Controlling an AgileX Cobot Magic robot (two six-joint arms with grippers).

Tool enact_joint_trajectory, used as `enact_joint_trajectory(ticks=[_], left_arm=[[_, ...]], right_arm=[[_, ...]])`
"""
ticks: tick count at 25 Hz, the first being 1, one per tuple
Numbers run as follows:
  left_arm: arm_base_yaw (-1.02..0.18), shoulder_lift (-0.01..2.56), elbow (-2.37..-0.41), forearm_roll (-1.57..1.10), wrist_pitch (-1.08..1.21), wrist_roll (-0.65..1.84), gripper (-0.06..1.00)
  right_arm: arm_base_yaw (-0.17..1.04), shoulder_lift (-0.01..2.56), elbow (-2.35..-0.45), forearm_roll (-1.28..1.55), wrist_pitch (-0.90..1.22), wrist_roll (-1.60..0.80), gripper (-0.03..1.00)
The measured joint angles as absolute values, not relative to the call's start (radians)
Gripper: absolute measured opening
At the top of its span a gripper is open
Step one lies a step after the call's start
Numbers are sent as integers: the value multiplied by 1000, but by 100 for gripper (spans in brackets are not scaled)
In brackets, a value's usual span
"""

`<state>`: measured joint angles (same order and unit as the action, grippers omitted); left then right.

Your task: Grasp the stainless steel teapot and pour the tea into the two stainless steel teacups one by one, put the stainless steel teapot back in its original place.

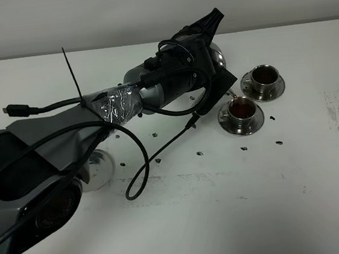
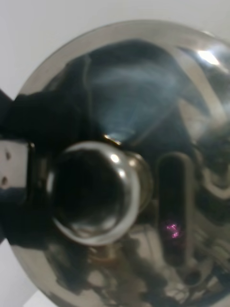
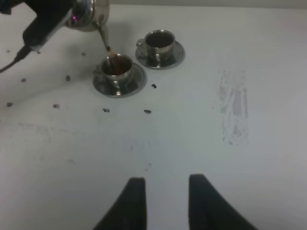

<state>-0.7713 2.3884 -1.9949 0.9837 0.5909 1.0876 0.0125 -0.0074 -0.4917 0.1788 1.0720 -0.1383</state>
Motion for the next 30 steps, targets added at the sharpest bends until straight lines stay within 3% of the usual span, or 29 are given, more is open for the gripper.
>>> enact_joint_trajectory(ticks=[18, 30], left_arm=[[-781, 2400, -1997, 1002, 581, 1084, 18], [-749, 2378, -1998, 719, 684, 1030, 18]], right_arm=[[13, -7, -492, 179, 1072, -138, 24], [13, -7, -492, 179, 1072, -138, 24]])
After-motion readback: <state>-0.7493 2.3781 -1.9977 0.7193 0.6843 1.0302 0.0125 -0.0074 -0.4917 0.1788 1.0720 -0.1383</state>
